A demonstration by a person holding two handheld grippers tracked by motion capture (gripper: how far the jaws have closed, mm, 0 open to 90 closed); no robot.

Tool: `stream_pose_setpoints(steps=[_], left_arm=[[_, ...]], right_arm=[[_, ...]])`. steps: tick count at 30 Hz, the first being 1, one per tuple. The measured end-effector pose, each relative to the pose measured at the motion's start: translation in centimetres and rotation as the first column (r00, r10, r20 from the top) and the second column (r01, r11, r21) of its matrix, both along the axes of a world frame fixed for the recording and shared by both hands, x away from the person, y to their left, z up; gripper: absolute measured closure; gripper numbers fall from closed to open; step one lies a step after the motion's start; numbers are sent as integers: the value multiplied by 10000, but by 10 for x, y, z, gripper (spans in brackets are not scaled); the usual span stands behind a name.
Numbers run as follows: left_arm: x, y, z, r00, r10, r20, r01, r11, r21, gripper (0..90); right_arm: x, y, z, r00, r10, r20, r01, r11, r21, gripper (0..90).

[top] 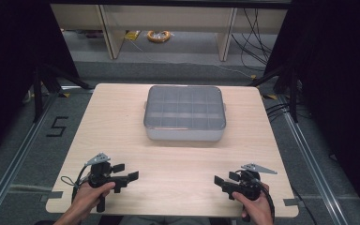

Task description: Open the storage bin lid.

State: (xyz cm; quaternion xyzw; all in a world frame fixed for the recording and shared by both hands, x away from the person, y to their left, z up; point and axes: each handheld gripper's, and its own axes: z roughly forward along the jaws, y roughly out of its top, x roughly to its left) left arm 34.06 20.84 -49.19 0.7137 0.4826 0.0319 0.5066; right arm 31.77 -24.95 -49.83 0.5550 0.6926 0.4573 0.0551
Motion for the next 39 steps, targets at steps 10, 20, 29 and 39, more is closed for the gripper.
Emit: stream_pose_setpoints(steps=[10,20,29,39], left_arm=[[40,-4,15,9992,-52,-404,22,9974,-720,172],[68,6,23,9993,86,-362,-112,9974,-714,172],[74,4,30,9985,517,-191,-529,9959,-738,171],[93,5,34,9969,763,-200,-776,9942,-741,167]], right_arm=[[34,-9,22,9983,-379,-444,440,9880,1478,255],[76,-17,42,9968,-680,413,592,9808,1861,220],[103,-22,56,9914,-1066,755,917,9795,1796,220],[123,-30,53,9870,-1514,534,1395,9733,1824,228]])
